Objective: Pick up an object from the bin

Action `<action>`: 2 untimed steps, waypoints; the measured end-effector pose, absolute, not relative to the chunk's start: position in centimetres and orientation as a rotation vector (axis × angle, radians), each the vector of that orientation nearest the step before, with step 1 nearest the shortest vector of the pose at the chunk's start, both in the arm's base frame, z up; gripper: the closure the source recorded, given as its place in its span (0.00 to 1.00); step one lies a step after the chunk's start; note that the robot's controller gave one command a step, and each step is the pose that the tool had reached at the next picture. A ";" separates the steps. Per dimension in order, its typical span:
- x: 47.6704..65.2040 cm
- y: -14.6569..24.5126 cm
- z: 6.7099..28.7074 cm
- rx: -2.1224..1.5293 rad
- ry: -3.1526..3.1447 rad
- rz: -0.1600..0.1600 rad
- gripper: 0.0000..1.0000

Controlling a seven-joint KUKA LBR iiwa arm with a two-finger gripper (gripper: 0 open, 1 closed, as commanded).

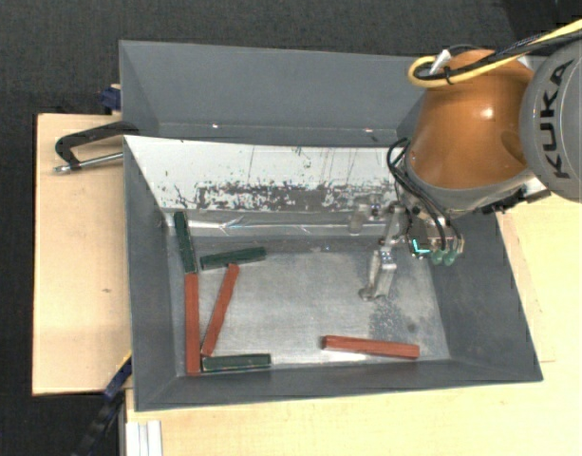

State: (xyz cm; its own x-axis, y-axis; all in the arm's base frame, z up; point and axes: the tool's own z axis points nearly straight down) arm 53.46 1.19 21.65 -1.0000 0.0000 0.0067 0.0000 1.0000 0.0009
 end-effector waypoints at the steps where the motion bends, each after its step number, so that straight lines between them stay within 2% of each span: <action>1: 53.6 1.2 22.1 -0.001 -3.144 -0.002 1.00; 2: 53.6 1.2 22.1 -0.001 -3.144 -0.002 1.00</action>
Offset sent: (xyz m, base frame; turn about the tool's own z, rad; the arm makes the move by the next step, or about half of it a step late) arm 0.0000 0.0000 0.0000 0.0000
